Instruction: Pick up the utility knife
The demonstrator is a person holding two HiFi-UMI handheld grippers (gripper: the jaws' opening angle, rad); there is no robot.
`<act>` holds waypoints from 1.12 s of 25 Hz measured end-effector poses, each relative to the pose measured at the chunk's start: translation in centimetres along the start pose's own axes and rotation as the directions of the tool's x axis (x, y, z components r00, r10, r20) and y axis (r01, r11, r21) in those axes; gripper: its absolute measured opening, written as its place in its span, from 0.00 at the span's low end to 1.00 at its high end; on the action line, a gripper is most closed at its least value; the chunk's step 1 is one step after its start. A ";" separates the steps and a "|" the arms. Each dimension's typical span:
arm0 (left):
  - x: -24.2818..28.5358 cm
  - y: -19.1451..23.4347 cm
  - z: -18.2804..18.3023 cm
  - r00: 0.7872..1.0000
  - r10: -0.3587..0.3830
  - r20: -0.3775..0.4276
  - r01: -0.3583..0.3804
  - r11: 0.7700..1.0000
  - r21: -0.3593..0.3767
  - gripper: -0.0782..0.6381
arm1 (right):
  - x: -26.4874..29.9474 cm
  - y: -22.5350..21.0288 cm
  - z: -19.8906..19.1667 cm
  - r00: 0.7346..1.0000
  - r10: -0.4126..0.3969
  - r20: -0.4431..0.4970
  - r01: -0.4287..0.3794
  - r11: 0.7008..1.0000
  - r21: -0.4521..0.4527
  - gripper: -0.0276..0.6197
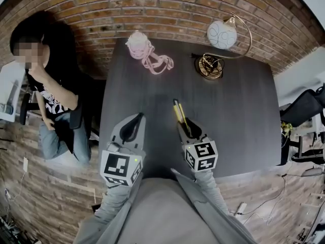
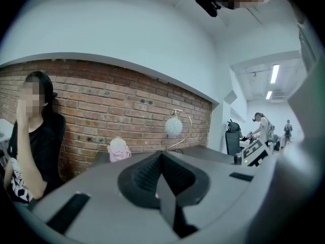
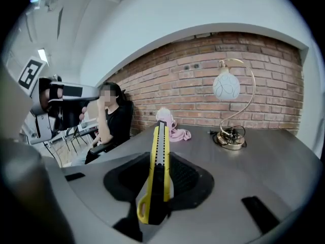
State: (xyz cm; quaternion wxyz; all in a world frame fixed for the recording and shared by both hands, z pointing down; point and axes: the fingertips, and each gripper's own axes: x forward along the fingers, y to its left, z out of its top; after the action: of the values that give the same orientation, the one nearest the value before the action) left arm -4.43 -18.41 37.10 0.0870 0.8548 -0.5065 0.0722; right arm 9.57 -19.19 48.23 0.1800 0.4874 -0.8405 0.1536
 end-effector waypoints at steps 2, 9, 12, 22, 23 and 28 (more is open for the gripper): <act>-0.1 0.1 0.4 1.000 0.003 0.010 -0.003 1.000 0.004 0.13 | -0.6 -0.1 1.6 0.999 -0.002 0.045 0.002 1.000 0.004 0.24; -0.3 0.4 1.2 0.999 0.018 0.030 -0.018 1.000 0.007 0.13 | -2.8 -0.6 5.9 0.987 -0.009 0.163 0.009 1.000 -0.003 0.25; -0.5 0.5 1.2 0.999 0.019 0.032 -0.019 1.000 0.006 0.13 | -3.9 -0.6 7.3 0.979 -0.012 0.205 0.017 1.000 -0.020 0.25; -0.3 0.4 1.1 1.000 0.004 0.028 -0.004 1.000 0.003 0.13 | -5.9 -0.9 9.3 0.958 -0.027 0.285 0.033 0.999 -0.017 0.25; -0.3 0.4 1.1 1.000 0.003 0.028 -0.003 1.000 0.003 0.13 | -6.1 -0.9 9.4 0.956 -0.029 0.291 0.035 0.999 -0.016 0.25; -0.4 0.4 1.0 1.000 -0.001 0.024 0.001 1.000 0.005 0.13 | -7.3 -1.0 10.1 0.946 -0.035 0.321 0.033 0.999 0.010 0.24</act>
State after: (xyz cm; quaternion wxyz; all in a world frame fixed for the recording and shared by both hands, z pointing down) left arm -4.88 -18.49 36.03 0.0790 0.8560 -0.5069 0.0633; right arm 12.22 -18.48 36.03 0.0424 0.5207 -0.8498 0.0708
